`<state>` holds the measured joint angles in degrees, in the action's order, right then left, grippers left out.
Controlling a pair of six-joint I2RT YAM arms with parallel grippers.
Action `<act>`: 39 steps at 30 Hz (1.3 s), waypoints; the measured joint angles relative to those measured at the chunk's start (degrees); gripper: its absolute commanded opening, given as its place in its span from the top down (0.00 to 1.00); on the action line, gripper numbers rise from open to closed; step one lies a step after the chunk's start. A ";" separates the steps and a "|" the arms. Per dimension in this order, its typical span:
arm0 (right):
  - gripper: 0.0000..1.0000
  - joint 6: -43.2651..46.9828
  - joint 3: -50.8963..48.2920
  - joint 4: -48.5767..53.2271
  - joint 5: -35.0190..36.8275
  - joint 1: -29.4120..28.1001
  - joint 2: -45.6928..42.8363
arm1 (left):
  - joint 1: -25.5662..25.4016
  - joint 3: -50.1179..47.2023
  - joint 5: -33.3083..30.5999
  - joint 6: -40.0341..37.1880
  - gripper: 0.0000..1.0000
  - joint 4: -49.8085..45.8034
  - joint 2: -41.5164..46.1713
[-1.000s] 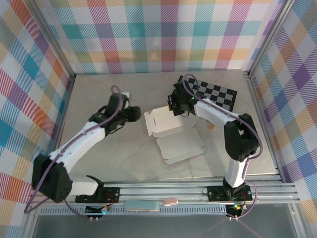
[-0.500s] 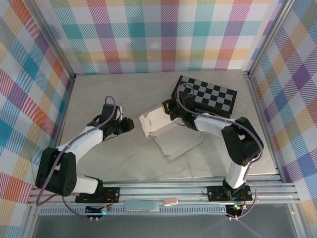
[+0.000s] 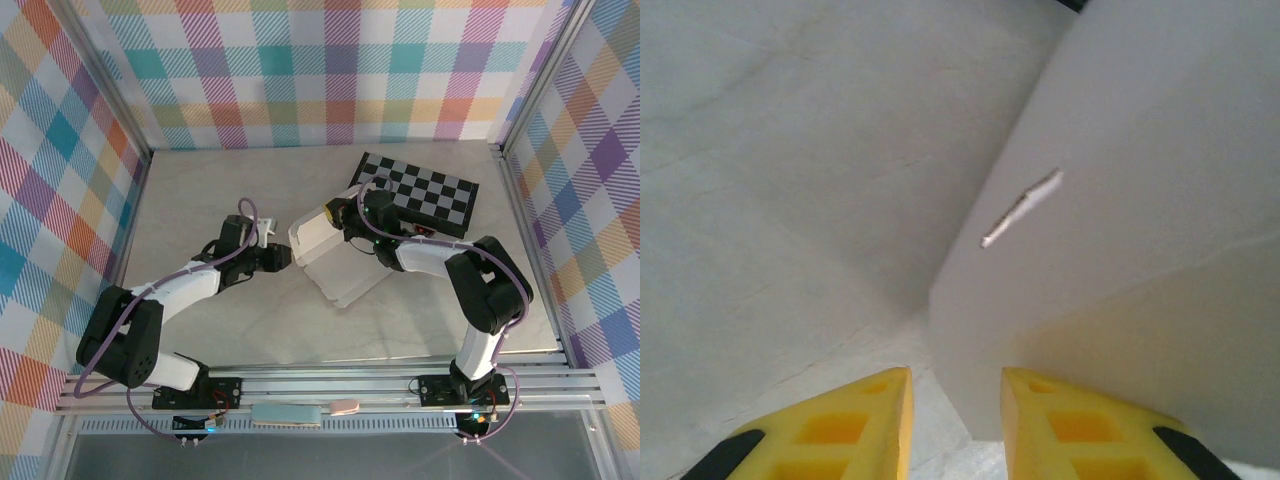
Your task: Fold the paper box
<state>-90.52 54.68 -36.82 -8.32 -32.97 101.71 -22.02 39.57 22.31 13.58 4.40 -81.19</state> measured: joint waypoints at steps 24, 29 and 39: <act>1.00 0.39 0.00 -1.11 -1.03 0.09 1.29 | -4.85 1.88 -3.89 -1.62 0.58 2.69 -3.13; 1.00 0.59 0.00 -1.79 -1.01 0.39 1.86 | -5.51 2.62 -5.70 -1.14 0.55 3.43 -4.11; 1.00 0.63 -0.28 -2.32 -0.74 0.37 1.86 | -6.40 2.71 -9.14 0.76 0.53 5.16 -5.88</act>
<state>-89.89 54.39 -39.13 -9.06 -32.60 103.57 -28.42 42.28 13.17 14.35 9.56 -87.07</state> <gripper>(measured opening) 0.047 0.471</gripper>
